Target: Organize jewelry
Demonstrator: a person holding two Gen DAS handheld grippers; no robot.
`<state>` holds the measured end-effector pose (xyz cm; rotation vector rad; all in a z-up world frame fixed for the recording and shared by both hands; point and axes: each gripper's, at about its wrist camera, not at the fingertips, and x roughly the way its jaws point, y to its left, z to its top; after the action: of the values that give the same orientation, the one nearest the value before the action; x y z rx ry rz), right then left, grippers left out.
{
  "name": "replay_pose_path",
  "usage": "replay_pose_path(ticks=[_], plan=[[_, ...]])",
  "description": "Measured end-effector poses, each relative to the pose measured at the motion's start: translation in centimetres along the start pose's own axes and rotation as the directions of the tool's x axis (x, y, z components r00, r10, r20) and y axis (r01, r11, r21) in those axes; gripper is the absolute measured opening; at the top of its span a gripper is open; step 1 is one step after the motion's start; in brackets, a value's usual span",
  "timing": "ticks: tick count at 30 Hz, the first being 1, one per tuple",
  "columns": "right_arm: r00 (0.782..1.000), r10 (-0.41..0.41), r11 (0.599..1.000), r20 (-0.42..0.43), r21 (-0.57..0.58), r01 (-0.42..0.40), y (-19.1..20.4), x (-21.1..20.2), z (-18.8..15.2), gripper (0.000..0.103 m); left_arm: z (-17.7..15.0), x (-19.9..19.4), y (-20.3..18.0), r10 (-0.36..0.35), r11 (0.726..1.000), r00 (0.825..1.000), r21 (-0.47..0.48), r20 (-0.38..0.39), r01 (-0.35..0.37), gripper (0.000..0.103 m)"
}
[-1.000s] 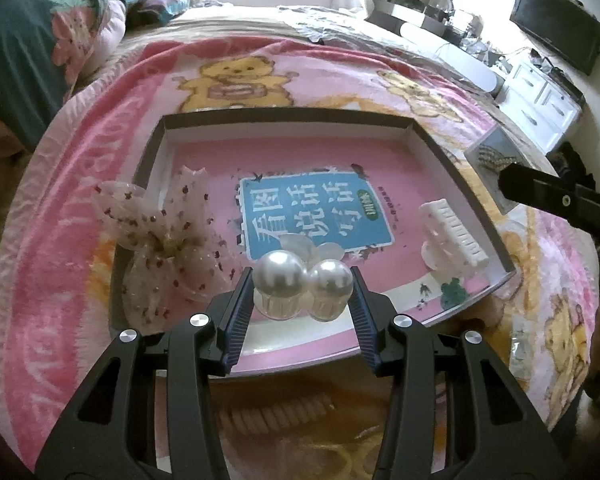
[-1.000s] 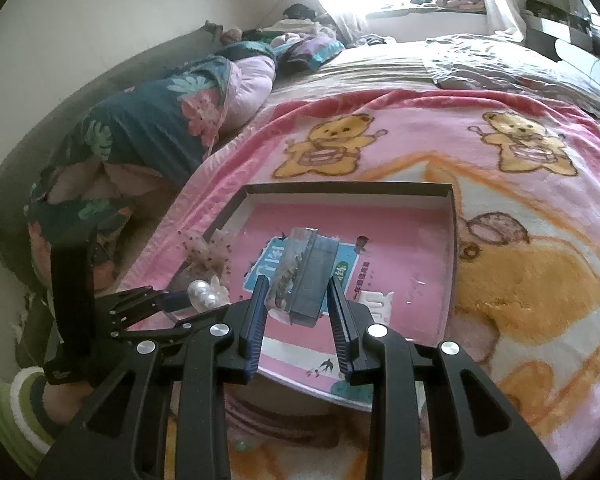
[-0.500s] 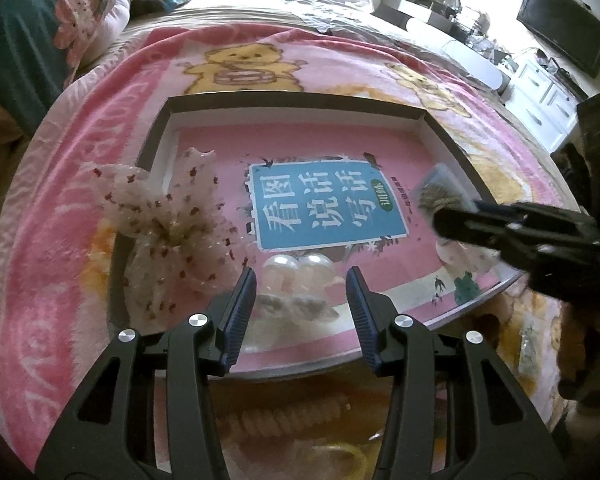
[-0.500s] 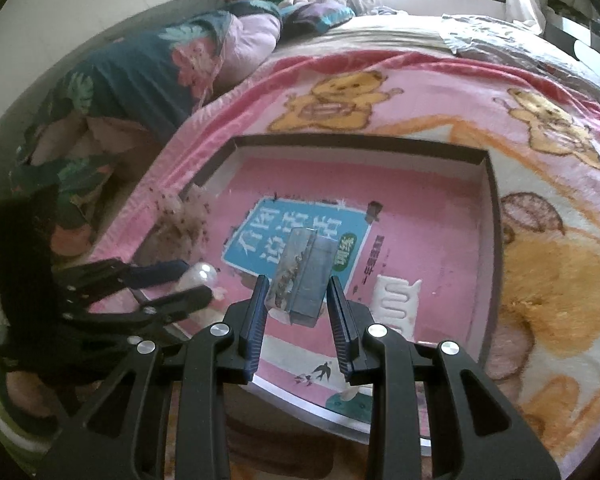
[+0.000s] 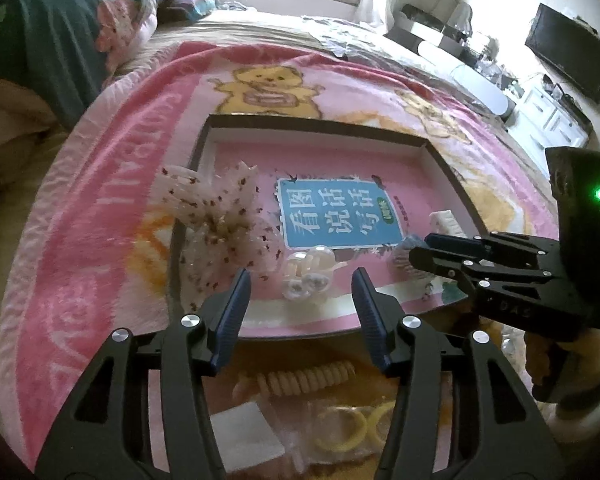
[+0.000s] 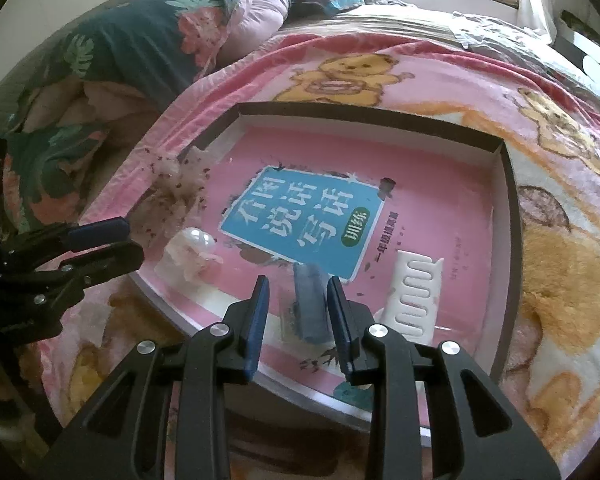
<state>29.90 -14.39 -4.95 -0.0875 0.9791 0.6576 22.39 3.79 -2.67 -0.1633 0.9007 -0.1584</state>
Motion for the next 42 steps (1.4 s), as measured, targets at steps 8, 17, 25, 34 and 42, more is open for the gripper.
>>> replay_pose_path(ticks=[8, 17, 25, 34, 42], plan=[[0.994, 0.010, 1.000, 0.110, 0.023, -0.013, 0.1, -4.6, 0.6, 0.069, -0.2, -2.6, -0.7, 0.018, 1.000, 0.999, -0.002, 0.043, -0.018, 0.054], [0.975, -0.008, 0.999, 0.221, 0.041, -0.001, 0.7, -9.8, 0.3, 0.086, 0.0, -6.1, -1.9, 0.063, 0.998, 0.991, 0.016, 0.118, -0.066, 0.087], [0.955, -0.009, 0.996, 0.297, 0.083, -0.016, 0.9, -13.8, -0.8, 0.094, -0.2, -8.9, -2.8, 0.056, 0.998, 0.985, 0.021, 0.164, -0.060, 0.093], [0.937, -0.036, 0.992, 0.346, 0.128, -0.009, 1.7, -17.6, -3.7, 0.095, -1.1, -11.6, -3.4, 0.041, 0.998, 0.980, 0.031, 0.196, -0.048, 0.093], [0.926, -0.052, 0.991, 0.375, 0.132, 0.002, 2.6, -20.3, -4.7, 0.097, -1.9, -13.7, -3.6, 0.041, 0.998, 0.974, 0.036, 0.221, -0.050, 0.093]])
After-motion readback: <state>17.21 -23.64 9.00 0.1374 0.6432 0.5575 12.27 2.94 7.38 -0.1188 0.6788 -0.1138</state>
